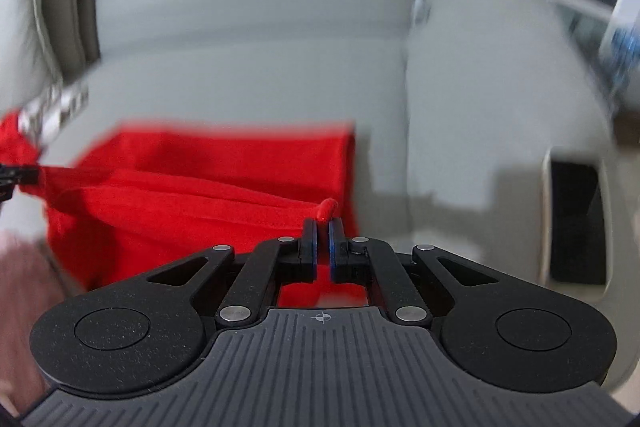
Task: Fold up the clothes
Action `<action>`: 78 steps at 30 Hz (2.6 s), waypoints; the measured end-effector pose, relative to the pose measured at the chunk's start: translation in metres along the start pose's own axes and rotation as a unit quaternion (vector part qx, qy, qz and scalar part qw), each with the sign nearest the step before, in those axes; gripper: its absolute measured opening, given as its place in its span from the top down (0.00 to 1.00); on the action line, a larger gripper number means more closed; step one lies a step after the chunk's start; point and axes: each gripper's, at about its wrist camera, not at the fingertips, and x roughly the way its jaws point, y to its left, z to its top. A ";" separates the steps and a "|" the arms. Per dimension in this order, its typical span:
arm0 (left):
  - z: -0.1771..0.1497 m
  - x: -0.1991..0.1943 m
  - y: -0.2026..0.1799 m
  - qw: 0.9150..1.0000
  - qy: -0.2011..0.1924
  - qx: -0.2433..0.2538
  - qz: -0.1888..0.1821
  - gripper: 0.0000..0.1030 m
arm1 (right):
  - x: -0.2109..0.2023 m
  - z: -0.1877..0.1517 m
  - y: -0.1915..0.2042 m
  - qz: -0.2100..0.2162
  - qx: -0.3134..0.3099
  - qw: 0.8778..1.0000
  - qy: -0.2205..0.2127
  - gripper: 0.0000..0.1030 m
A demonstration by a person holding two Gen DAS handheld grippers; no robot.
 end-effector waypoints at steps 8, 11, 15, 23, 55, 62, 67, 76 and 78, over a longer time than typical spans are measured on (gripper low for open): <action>-0.033 -0.064 0.001 0.998 -0.030 0.027 -0.039 0.55 | -0.037 -0.014 0.003 -0.045 -0.066 0.997 0.023 0.54; -0.012 -0.072 0.008 0.997 -0.060 0.014 -0.046 0.56 | -0.039 0.001 0.005 -0.027 -0.055 0.998 0.004 0.61; 0.017 -0.054 0.001 0.995 -0.067 0.017 -0.073 0.62 | -0.013 0.022 0.015 0.023 -0.020 0.999 0.010 0.70; 0.012 0.005 -0.057 0.993 0.037 0.024 -0.107 0.61 | 0.054 0.018 0.054 0.086 0.030 0.992 0.087 0.69; -0.028 -0.008 -0.073 0.983 0.140 0.052 -0.107 0.49 | 0.056 -0.045 0.078 0.047 -0.056 0.983 0.168 0.56; 0.017 -0.004 -0.011 0.995 0.061 -0.006 -0.076 0.30 | 0.034 -0.011 0.047 0.038 -0.026 0.994 0.097 0.55; 0.051 0.041 0.016 0.997 0.044 -0.041 -0.046 0.26 | 0.038 0.033 0.021 0.014 -0.004 1.000 0.026 0.48; 0.089 0.120 0.021 0.998 0.014 -0.050 -0.028 0.19 | 0.115 0.092 -0.038 0.002 0.088 0.996 -0.016 0.44; 0.096 0.138 0.022 0.998 0.020 -0.050 -0.031 0.19 | 0.142 0.103 -0.046 0.015 0.108 0.994 -0.016 0.43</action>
